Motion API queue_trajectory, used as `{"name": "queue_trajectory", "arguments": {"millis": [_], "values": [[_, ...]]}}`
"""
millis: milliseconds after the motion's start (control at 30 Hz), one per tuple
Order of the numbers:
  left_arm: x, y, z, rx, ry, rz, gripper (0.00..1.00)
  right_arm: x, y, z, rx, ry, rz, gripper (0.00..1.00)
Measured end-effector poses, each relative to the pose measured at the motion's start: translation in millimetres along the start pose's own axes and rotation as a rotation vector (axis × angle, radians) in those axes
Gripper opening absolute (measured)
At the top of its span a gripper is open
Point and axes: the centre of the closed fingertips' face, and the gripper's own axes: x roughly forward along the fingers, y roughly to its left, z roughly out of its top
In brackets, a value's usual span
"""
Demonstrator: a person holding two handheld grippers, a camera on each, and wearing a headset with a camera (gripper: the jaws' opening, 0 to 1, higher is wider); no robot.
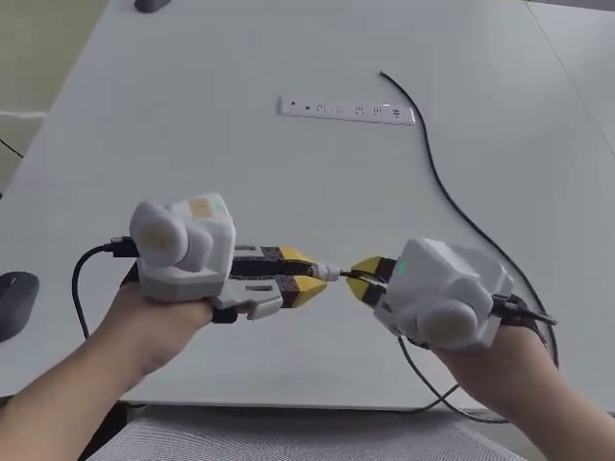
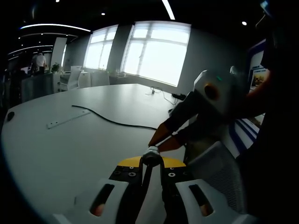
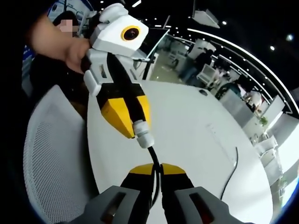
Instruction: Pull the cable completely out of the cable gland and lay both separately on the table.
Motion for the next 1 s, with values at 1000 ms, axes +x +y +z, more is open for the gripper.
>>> {"name": "queue_trajectory", "arguments": {"millis": [1000], "values": [[-1.4, 1.6, 4.1, -0.010, -0.026, 0.000, 0.15, 11.0, -22.9, -74.7, 0.681, 0.014, -0.046, 0.00]]}}
